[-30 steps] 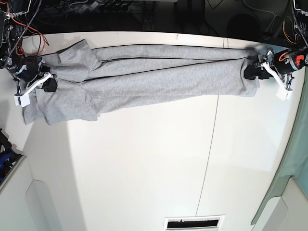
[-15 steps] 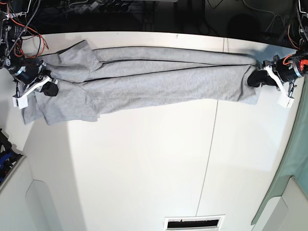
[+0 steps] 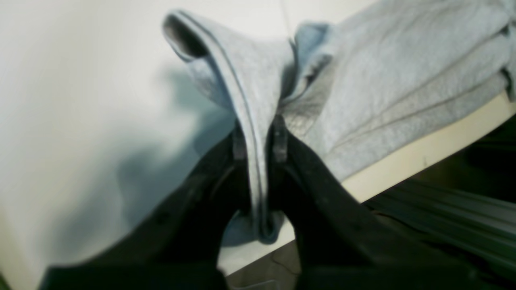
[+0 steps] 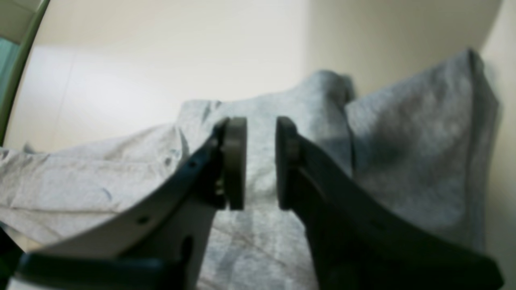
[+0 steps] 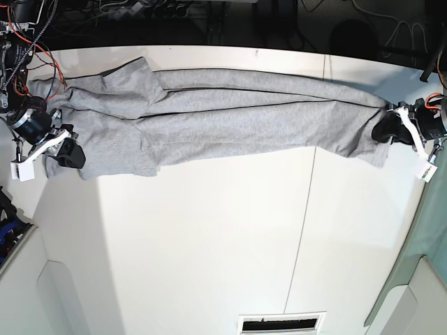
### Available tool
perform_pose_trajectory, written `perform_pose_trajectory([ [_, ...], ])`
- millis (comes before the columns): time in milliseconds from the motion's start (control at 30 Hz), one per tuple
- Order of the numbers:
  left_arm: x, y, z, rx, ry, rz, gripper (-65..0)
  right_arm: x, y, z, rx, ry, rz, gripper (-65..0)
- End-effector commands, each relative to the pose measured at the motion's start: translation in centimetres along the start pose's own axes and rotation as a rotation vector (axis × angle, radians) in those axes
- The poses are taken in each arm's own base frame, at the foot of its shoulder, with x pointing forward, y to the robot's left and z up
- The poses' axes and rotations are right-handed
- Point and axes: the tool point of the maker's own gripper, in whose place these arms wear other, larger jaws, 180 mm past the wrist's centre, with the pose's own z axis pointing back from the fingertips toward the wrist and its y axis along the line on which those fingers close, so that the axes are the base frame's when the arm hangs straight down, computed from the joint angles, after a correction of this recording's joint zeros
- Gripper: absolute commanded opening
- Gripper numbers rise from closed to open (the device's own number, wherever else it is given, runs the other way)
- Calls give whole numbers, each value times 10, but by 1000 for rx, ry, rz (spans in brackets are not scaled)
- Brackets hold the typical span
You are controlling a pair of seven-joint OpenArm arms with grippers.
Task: Layout the t-shirt on the table in an organized manner, then fold the t-shirt properly
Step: 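Grasp the strip end with the left gripper and fold it toward the right gripper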
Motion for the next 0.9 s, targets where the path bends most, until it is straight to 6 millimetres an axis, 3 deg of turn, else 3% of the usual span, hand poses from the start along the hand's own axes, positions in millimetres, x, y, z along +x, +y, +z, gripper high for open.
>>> perform_pose_trajectory([
  [0,23,-12,5,-24,-66,-45,-650,20,0,4,1,-50,36,-518],
  [100,40,-50,1,-91,-133,-98,-650,18,-2,4,-9,-42,45,-518],
  [167,42,-76,-10,-148,-155,-110,-650,17,-5,4,-25,-34,56,-518],
  [333,37,-134,-56,-219,-168,-96,-650,18,-9,5,-42,-34,69,-518],
  [500,45,-162,-92,-212,-170,-105,-650,22,-17,11,-64,-52,55,-517],
  [667,55,-183,-110,-268,-189,-44,-650,37,-49,32,-156,-118,-9,-516],
  [733,57,-191,-114,-285,-197,-27,-650,40,-63,43,-193,-136,-29,-469],
  [867,52,-212,-119,-331,-178,-27,-650,37,-97,60,-271,-130,-64,-310],
])
